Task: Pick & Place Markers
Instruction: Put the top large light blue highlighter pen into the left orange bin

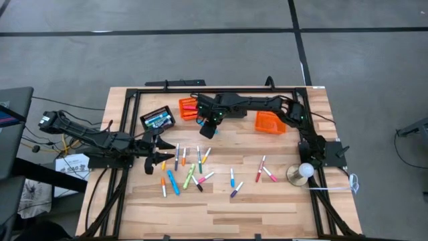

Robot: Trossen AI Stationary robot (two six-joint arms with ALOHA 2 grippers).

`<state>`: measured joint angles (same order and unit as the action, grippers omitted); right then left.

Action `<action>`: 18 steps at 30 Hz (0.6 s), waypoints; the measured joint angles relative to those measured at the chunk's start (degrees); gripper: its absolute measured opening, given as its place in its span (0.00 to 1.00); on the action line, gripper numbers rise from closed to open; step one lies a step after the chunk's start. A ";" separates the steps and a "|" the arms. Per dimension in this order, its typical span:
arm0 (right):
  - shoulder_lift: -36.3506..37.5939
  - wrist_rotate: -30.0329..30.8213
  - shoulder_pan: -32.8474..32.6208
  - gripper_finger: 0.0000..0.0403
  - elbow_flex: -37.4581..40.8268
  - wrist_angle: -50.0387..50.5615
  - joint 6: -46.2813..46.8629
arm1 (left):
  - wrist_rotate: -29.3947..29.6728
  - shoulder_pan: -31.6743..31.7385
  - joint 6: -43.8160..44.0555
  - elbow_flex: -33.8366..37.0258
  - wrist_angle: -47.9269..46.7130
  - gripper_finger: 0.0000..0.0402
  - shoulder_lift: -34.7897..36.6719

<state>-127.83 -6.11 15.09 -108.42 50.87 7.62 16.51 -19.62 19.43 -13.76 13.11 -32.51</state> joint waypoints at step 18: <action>-4.98 1.00 -0.98 0.25 0.07 1.26 0.04 | 0.02 0.00 -0.01 0.00 -0.15 0.46 -0.27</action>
<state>-132.81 -5.10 14.11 -108.35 52.14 7.66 16.53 -19.62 19.43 -13.76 12.96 -32.77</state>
